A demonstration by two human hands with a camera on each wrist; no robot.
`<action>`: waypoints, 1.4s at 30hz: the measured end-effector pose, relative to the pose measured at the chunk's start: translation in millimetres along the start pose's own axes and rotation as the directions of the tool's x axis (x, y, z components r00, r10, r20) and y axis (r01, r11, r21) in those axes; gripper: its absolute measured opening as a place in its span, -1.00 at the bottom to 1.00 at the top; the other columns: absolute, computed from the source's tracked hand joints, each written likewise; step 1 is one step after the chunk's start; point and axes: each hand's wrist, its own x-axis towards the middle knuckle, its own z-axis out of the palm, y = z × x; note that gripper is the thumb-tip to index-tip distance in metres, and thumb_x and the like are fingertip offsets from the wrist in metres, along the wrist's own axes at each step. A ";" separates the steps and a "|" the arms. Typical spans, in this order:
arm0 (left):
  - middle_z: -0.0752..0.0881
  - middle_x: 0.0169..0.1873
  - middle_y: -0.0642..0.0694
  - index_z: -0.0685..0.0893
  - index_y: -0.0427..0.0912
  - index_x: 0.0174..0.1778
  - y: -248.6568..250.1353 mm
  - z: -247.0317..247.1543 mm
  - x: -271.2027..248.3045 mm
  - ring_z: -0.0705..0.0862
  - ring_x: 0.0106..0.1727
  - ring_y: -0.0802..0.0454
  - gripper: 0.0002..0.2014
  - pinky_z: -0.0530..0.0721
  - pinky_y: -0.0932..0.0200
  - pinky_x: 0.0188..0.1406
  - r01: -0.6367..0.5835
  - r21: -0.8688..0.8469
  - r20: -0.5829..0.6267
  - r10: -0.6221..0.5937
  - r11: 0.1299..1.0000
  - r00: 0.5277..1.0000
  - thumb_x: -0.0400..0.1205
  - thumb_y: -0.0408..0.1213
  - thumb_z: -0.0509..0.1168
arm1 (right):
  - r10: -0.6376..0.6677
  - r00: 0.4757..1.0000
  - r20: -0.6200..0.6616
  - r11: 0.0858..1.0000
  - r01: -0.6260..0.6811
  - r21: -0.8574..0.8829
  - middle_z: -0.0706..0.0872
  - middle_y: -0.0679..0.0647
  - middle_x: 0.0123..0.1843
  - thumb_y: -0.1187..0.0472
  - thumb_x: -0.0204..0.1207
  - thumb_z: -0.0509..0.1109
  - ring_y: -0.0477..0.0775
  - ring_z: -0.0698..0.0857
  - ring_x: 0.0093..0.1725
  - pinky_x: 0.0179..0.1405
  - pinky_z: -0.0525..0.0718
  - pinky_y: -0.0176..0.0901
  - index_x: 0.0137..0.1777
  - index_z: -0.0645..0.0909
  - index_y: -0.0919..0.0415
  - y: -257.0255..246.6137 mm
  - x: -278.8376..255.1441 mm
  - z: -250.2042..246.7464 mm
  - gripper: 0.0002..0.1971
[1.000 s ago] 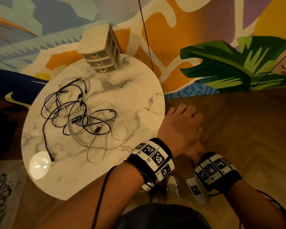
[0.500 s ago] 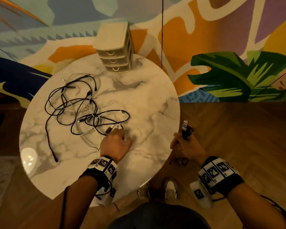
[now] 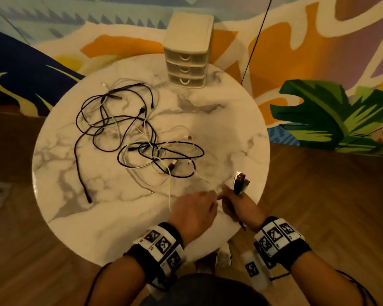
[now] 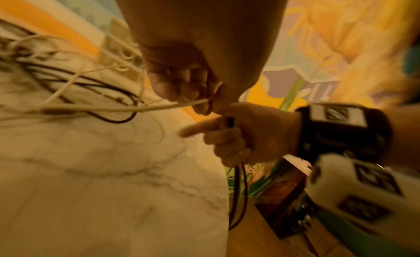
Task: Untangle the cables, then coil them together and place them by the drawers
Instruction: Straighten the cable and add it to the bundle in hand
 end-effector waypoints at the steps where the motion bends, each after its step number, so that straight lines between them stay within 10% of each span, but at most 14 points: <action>1: 0.63 -0.20 -0.03 0.53 -0.08 0.00 5.0 -1.2 -2.7 0.54 -0.30 0.00 -0.80 0.43 0.08 -0.34 -0.062 0.025 0.012 0.062 0.998 0.998 0.72 -0.11 0.03 | -0.006 1.000 0.017 0.999 0.006 0.048 0.40 0.06 -0.57 -0.07 0.68 0.09 -0.09 0.31 -0.64 -0.62 0.26 -0.30 -0.23 0.66 0.27 -6.8 0.5 5.8 -0.51; 4: 0.69 0.03 -0.12 0.48 -0.15 0.26 0.3 0.6 -8.3 0.65 -0.11 -0.09 -0.72 0.44 0.12 -0.24 -0.148 0.040 0.083 0.144 0.988 0.986 0.73 -0.11 0.05 | -0.049 0.998 0.048 0.998 0.047 0.035 0.38 0.03 -0.57 0.08 0.69 0.14 -0.06 0.30 -0.61 -0.64 0.23 -0.29 -0.30 0.58 0.22 -25.1 4.9 17.3 -0.63; 9: 0.66 -0.09 -0.05 0.59 -0.07 -0.05 -54.9 2.7 -17.4 0.59 -0.06 -0.01 -0.64 0.49 0.09 -0.13 -0.121 -0.042 0.238 0.128 0.992 0.963 0.70 0.10 0.03 | -0.074 0.987 -0.145 0.979 0.100 0.177 0.28 0.02 -0.58 0.15 0.69 0.14 -0.09 0.22 -0.66 -0.68 0.18 -0.31 -0.47 0.32 0.12 -35.4 10.1 0.5 -0.57; 11: 0.61 -0.11 0.03 0.62 -0.02 -0.05 -80.7 1.6 -22.6 0.58 -0.11 0.08 -0.63 0.56 0.06 -0.05 -0.018 -0.335 0.164 0.077 0.942 0.983 0.67 0.15 0.04 | -0.099 0.972 -0.215 0.956 0.153 0.251 0.29 -0.01 -0.60 0.16 0.70 0.11 -0.08 0.20 -0.65 -0.69 0.18 -0.33 -0.50 0.32 0.10 -36.6 10.2 -14.1 -0.55; 14: 0.64 -0.14 0.03 0.58 -0.01 -0.10 -111.2 1.3 -13.9 0.63 -0.26 0.06 -0.81 0.61 0.17 -0.24 0.113 -0.626 -0.238 -0.327 0.771 0.915 0.63 0.02 0.22 | -0.114 0.968 -0.226 0.938 0.180 0.297 0.30 -0.05 -0.62 0.20 0.71 0.07 -0.12 0.19 -0.68 -0.70 0.16 -0.40 -0.47 0.29 0.11 -37.2 11.5 -22.1 -0.56; 17: 0.69 -0.17 -0.07 0.54 -0.04 -0.09 -125.9 8.2 12.1 0.70 -0.27 -0.14 -0.82 0.72 -0.11 -0.22 0.322 -0.717 -0.114 -0.559 0.618 0.821 0.58 -0.02 0.30 | -0.117 0.968 -0.222 0.951 0.174 0.256 0.31 -0.02 -0.60 0.18 0.71 0.09 -0.09 0.19 -0.65 -0.67 0.15 -0.36 -0.51 0.32 0.09 -35.4 12.5 -11.1 -0.53; 21: 0.67 -0.28 -0.08 0.54 -0.07 -0.23 -131.0 2.5 24.7 0.66 -0.20 -0.15 -0.70 0.60 0.03 -0.24 0.481 -0.405 0.032 -0.514 0.777 0.857 0.58 0.11 0.22 | -0.137 0.963 -0.231 0.957 0.189 0.221 0.32 -0.04 -0.60 0.18 0.70 0.10 -0.08 0.20 -0.63 -0.64 0.14 -0.30 -0.50 0.32 0.09 -38.1 7.0 -1.2 -0.55; 26: 0.61 0.19 -0.07 0.54 -0.05 0.19 -117.4 -31.9 5.4 0.64 0.11 -0.13 -0.70 0.55 0.07 -0.08 0.257 0.242 0.230 -0.313 0.935 0.922 0.61 -0.02 0.18 | -0.206 0.946 -0.251 0.936 0.266 0.231 0.30 -0.07 -0.61 0.17 0.69 0.11 -0.08 0.19 -0.61 -0.66 0.16 -0.31 -0.50 0.30 0.05 -51.9 1.3 -8.8 -0.55; 30: 0.53 0.24 0.01 0.33 0.03 0.41 -48.8 -63.7 23.3 0.67 -0.05 -0.05 -0.54 0.66 0.03 -0.19 0.023 0.105 -0.118 -0.011 0.994 0.993 0.60 -0.03 0.23 | -0.311 0.934 -0.175 0.939 0.330 0.094 0.31 0.01 -0.54 0.06 0.65 0.14 -0.07 0.25 -0.56 -0.59 0.24 -0.29 -0.47 0.33 0.07 -73.0 -4.1 -0.6 -0.59; 35: 0.57 -0.43 0.04 0.60 -0.08 -0.10 -29.3 -61.3 69.7 0.60 -0.30 -0.04 -0.94 0.48 0.15 -0.31 0.059 -0.401 -0.022 -0.074 0.914 0.997 0.64 -0.21 0.25 | -0.418 0.899 -0.135 0.909 0.415 -0.051 0.36 0.00 -0.52 0.09 0.67 0.16 -0.08 0.30 -0.50 -0.47 0.30 -0.27 -0.46 0.37 0.08 -97.6 -13.4 -0.7 -0.59; 38: 0.63 -0.37 -0.04 0.58 -0.09 -0.22 -71.2 -83.6 81.9 0.61 -0.30 -0.05 -0.85 0.40 0.16 -0.39 0.172 -0.390 -0.211 -0.270 0.905 0.940 0.66 -0.21 0.22 | -0.468 0.869 -0.165 0.880 0.476 0.011 0.32 -0.07 -0.55 0.01 0.58 0.14 -0.06 0.26 -0.52 -0.48 0.24 -0.23 -0.54 0.35 0.00 -97.0 -17.4 -23.3 -0.59; 42: 0.68 -0.38 -0.10 0.64 -0.12 -0.14 -92.1 -139.9 93.2 0.59 -0.32 -0.08 -0.84 0.51 0.09 -0.37 0.053 -0.233 -0.616 -0.190 0.971 0.765 0.64 -0.17 0.20 | -0.490 0.843 -0.220 0.862 0.506 0.019 0.29 -0.08 -0.56 0.04 0.58 0.13 -0.05 0.22 -0.53 -0.49 0.22 -0.19 -0.53 0.31 0.00 -83.6 -20.5 -42.0 -0.60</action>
